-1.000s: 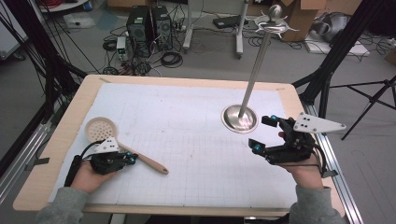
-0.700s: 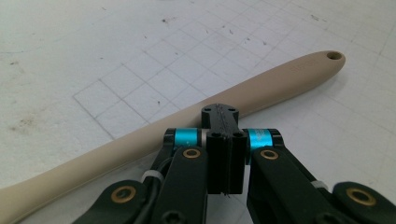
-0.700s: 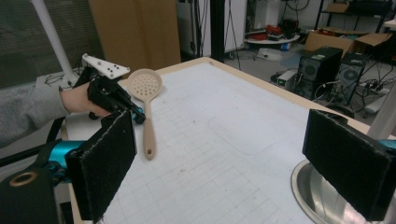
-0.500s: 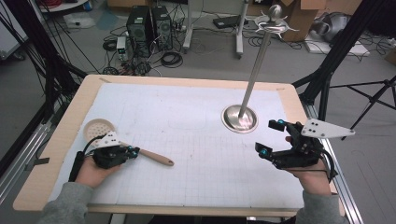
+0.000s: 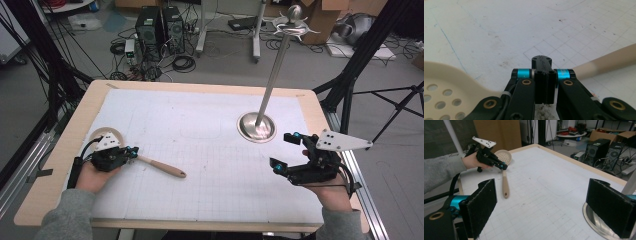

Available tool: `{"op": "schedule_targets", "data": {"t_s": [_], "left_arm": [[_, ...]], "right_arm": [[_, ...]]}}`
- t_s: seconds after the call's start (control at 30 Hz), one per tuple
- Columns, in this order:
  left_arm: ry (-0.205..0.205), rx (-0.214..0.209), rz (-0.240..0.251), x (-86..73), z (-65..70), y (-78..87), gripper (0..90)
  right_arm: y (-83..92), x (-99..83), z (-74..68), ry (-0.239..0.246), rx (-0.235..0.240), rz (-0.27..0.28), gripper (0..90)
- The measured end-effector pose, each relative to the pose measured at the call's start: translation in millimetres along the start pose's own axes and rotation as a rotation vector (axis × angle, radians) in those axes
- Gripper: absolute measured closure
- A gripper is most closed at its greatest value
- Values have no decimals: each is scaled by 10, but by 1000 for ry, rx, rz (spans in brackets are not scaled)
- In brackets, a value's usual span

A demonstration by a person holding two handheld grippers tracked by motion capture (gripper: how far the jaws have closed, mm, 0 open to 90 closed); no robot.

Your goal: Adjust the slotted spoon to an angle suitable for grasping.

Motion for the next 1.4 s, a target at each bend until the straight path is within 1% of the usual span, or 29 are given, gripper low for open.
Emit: {"op": "schedule_targets", "data": {"t_s": [0.03, 0.07, 0.1, 0.13, 0.17, 0.2, 0.23, 0.3, 0.37, 0.43, 0.57, 0.67, 0.77, 0.8, 0.93, 1.0, 1.07, 1.2, 1.3, 1.33, 1.37, 1.4], "left_arm": [[0, 0, 0, 0, 0, 0, 894], [12, 4, -10, 8, -22, -29, 894], [12, 4, -10, 8, -22, -29, 894], [5, 8, -20, 6, -33, -43, 894], [10, 13, -30, 6, -34, -61, 894], [13, 18, -41, 4, -38, -75, 894], [15, 34, -55, -1, -49, -90, 894], [13, 39, -61, -3, -52, -90, 894], [1, 53, -64, -7, -40, -83, 895], [4, 56, -64, -8, -36, -78, 895], [20, 76, -83, -49, -11, -31, 897], [24, 72, -81, -79, 2, 2, 896], [41, 69, -71, -135, 19, 52, 897], [35, 74, -80, -170, 34, 93, 897], [40, 84, -85, -222, 63, 146, 897], [37, 96, -100, -268, 94, 199, 897], [38, 97, -99, -280, 103, 212, 897], [49, 79, -95, -357, 129, 289, 896], [45, 88, -98, -369, 136, 306, 896], [35, 69, -85, -347, 162, 315, 896], [35, 69, -85, -347, 162, 315, 896], [-5, 24, -28, -262, 229, 349, 896]], "right_arm": [[0, 0, 0, 0, 0, 0, 88], [19, -26, -13, -4, 1, -4, 88], [19, -26, -13, -4, 1, -4, 88], [29, -41, -13, -2, 0, -7, 88], [38, -53, -6, 1, -4, -6, 88], [65, -75, -1, -9, -8, -6, 89], [77, -82, 1, -14, -9, -6, 88], [88, -85, 7, -13, -12, -4, 88], [96, -83, 5, -15, -13, -2, 88], [91, -80, 3, -16, -11, -3, 88], [16, -69, -11, -6, 4, -15, 89], [-19, -59, -13, 1, 9, -19, 88], [-58, -42, -20, 4, 19, -23, 88], [-79, -25, -16, 8, 20, -20, 89], [-114, 12, -20, 16, 28, -14, 89], [-140, 29, -21, 23, 32, -13, 88], [-169, 40, -29, 22, 40, -19, 89], [-233, 75, -38, 31, 51, -21, 88], [-257, 90, -49, 36, 56, -26, 88], [-277, 107, -56, 40, 60, -24, 89], [-277, 107, -56, 40, 60, -24, 89], [-302, 111, -55, 44, 60, -26, 88]]}}
Point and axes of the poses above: each handheld gripper's, and its own axes: y roughly backward along the jaws, x roughly out of its top, z roughly to its right, the point moved 8 cm from there along -y, roughly forward along the jaws, and after that the axes turned 12 degrees about -z, right-handed, at the moved point
